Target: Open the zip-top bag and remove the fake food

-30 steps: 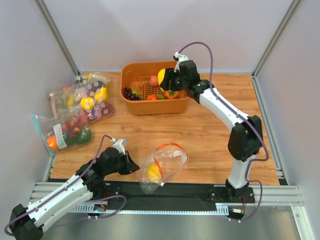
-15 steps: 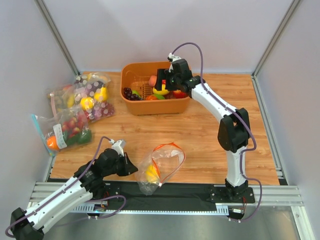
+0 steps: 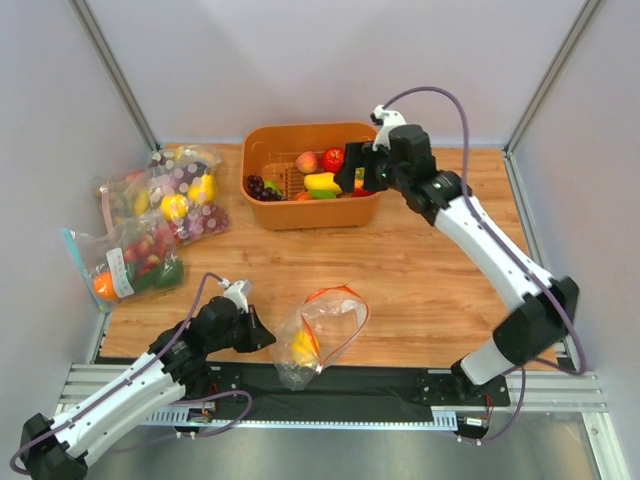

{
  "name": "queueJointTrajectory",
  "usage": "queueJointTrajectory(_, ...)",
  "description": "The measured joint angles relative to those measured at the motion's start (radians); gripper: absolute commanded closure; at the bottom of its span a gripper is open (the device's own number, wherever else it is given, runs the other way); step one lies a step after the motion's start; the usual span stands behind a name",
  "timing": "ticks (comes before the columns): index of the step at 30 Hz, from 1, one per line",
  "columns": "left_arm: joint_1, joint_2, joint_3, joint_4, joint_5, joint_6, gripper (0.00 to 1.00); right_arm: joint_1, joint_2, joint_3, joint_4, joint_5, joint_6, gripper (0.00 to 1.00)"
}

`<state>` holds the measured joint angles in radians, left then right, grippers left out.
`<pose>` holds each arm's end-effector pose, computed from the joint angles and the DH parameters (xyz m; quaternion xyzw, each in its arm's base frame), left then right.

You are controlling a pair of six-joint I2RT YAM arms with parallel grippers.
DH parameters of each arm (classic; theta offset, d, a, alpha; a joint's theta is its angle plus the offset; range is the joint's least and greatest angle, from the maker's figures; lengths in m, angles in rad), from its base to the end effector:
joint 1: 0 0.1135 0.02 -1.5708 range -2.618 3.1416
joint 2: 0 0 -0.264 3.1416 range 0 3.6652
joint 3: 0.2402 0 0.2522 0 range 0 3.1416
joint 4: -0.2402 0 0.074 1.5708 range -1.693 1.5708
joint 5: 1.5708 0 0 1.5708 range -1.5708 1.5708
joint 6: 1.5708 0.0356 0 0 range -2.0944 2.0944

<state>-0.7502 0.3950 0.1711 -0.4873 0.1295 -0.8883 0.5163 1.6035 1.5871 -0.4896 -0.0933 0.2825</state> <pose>0.0783 -0.0792 0.1479 -0.0357 0.9068 -0.3440 0.2409 0.3204 0.1857 0.3803 -0.1239 0.8520 0.2342 0.4515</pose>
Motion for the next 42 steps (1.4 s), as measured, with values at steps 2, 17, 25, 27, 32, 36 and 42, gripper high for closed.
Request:
queueJointTrajectory(2, 0.0, 0.01, 0.0, 0.005, 0.0, 0.0, 1.0, 0.004, -0.097, -0.082, 0.003, 0.002, 0.0, 0.09)
queueJointTrajectory(17, 0.0, 0.032, 0.0, 0.019, 0.001, 0.0, 1.0, 0.428, -0.535, -0.52, -0.076, 0.138, 0.111, 0.51)
queueJointTrajectory(25, 0.0, 0.031, 0.0, 0.019, 0.0, -0.002, 1.0, 0.651, -0.517, -0.6, -0.097, 0.222, 0.229, 0.55)
queueJointTrajectory(27, 0.0, 0.03, 0.0, 0.019, 0.0, -0.003, 1.0, 0.69, -0.5, -0.612, -0.097, 0.244, 0.251, 0.55)
queueJointTrajectory(32, 0.0, 0.026, 0.0, 0.019, 0.0, -0.003, 1.0, 0.75, -0.435, -0.651, -0.097, 0.295, 0.298, 0.55)
queueJointTrajectory(36, 0.0, 0.025, 0.0, 0.02, 0.0, -0.004, 1.0, 0.791, -0.357, -0.666, -0.098, 0.335, 0.32, 0.55)
queueJointTrajectory(42, 0.0, 0.025, -0.002, 0.025, 0.0, -0.005, 1.0, 0.852, -0.239, -0.666, -0.068, 0.36, 0.333, 0.53)
